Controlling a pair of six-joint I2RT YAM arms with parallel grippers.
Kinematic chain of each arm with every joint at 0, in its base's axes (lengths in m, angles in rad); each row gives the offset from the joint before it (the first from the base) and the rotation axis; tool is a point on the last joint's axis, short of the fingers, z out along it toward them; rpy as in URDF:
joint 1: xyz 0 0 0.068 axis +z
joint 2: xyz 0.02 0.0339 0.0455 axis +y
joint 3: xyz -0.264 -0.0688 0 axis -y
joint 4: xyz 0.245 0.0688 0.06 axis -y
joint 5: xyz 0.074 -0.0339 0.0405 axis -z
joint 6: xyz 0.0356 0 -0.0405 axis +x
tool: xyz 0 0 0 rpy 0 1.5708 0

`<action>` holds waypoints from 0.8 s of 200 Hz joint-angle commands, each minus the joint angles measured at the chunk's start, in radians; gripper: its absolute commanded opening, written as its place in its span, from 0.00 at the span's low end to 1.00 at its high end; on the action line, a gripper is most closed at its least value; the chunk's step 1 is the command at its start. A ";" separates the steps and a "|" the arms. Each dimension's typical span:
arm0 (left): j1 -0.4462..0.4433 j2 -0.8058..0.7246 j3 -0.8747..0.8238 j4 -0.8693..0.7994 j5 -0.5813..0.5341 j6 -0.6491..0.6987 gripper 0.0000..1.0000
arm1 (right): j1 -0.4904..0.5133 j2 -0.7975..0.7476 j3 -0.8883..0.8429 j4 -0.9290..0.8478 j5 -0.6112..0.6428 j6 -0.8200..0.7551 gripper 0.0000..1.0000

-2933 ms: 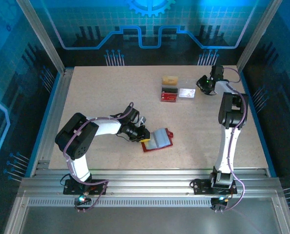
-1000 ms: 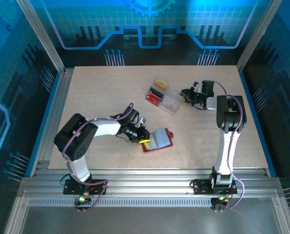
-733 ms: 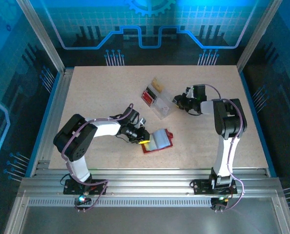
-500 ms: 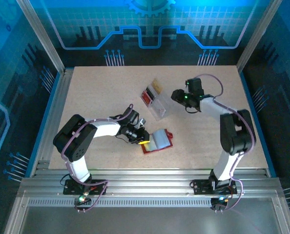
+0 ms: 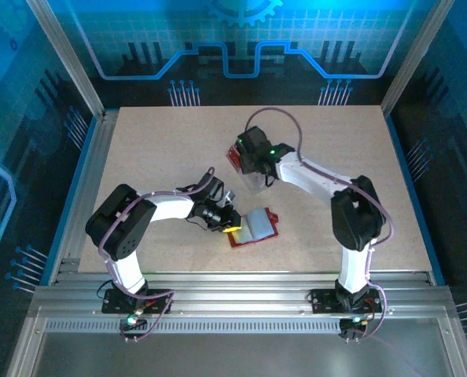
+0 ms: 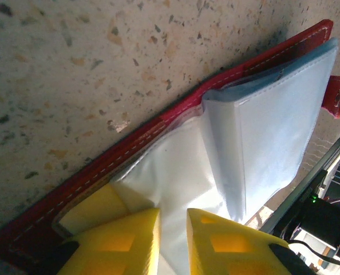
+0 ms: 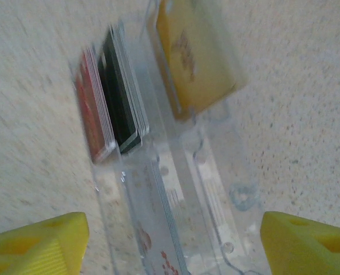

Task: Put the credit cards into the card holder
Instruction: Pick up the credit card from the storage box.

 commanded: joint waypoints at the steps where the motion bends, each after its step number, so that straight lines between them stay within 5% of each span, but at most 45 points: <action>1: -0.008 -0.021 -0.021 -0.044 -0.021 -0.006 0.20 | 0.015 0.044 0.058 -0.082 0.114 -0.065 0.80; 160: -0.007 -0.030 -0.023 -0.044 -0.022 -0.008 0.20 | 0.041 0.204 0.131 -0.132 0.191 -0.116 0.70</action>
